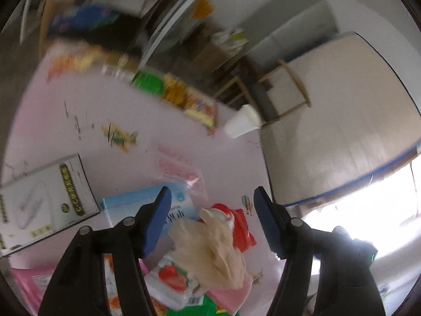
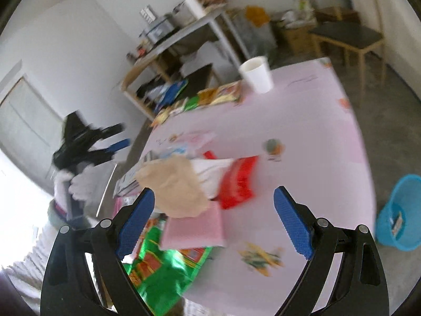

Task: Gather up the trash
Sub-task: 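Grasp the clear printed plastic wrapper with the left gripper while the right tool returns to the table, then grasp the crumpled beige tissue paper with the right gripper and lift it, then carry the wrapper and tissue over the blue wastebasket and open both grippers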

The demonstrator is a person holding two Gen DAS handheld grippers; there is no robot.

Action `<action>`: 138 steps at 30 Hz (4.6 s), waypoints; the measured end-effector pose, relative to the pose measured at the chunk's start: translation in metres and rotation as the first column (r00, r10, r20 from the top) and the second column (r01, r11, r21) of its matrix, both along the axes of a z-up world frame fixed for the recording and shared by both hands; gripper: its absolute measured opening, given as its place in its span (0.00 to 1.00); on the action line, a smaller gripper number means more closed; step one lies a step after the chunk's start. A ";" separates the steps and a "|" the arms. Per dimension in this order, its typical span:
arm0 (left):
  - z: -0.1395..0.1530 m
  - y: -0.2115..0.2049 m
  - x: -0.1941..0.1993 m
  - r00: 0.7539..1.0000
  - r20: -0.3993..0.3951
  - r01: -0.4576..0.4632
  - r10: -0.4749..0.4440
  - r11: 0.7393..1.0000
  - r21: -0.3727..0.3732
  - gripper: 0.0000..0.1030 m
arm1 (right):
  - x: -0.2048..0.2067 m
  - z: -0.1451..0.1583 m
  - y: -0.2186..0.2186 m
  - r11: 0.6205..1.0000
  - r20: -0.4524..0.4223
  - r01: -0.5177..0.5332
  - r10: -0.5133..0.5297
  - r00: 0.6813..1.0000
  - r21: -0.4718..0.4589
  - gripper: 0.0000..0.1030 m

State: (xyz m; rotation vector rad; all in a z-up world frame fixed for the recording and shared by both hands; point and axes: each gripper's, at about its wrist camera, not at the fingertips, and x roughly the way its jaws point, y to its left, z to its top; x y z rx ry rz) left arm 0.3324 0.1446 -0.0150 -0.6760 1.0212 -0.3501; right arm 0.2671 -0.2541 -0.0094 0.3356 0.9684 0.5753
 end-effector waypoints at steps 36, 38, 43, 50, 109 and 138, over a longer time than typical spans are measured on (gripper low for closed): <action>-0.063 0.001 0.072 0.994 -0.100 -0.054 0.052 0.998 -0.020 0.04 | 0.020 -0.020 0.090 0.985 -0.056 -0.171 0.170 0.984 -0.018 0.77; -0.055 0.005 0.067 0.996 -0.056 -0.065 0.063 0.997 -0.034 0.04 | 0.016 -0.019 0.103 0.976 -0.033 -0.210 0.209 0.977 -0.056 0.72; -0.036 0.016 0.055 0.996 0.032 -0.081 0.083 0.995 -0.064 0.04 | 0.007 -0.018 0.146 0.927 0.047 -0.312 0.328 0.943 -0.210 0.66; -0.031 0.017 0.044 0.996 0.059 -0.066 0.072 0.993 -0.094 0.04 | 0.015 -0.041 0.187 0.852 0.064 -0.328 0.385 0.921 -0.407 0.50; 0.035 -0.408 -0.012 0.793 0.168 0.540 -0.585 0.804 0.248 0.04 | -0.075 -0.016 -0.251 0.789 0.151 0.608 -0.614 0.775 0.093 0.01; -0.151 -0.696 -0.021 0.683 -0.040 0.632 -0.730 0.562 0.533 0.42 | -0.031 -0.279 -0.415 0.576 -0.294 0.813 -0.794 0.533 -0.081 0.50</action>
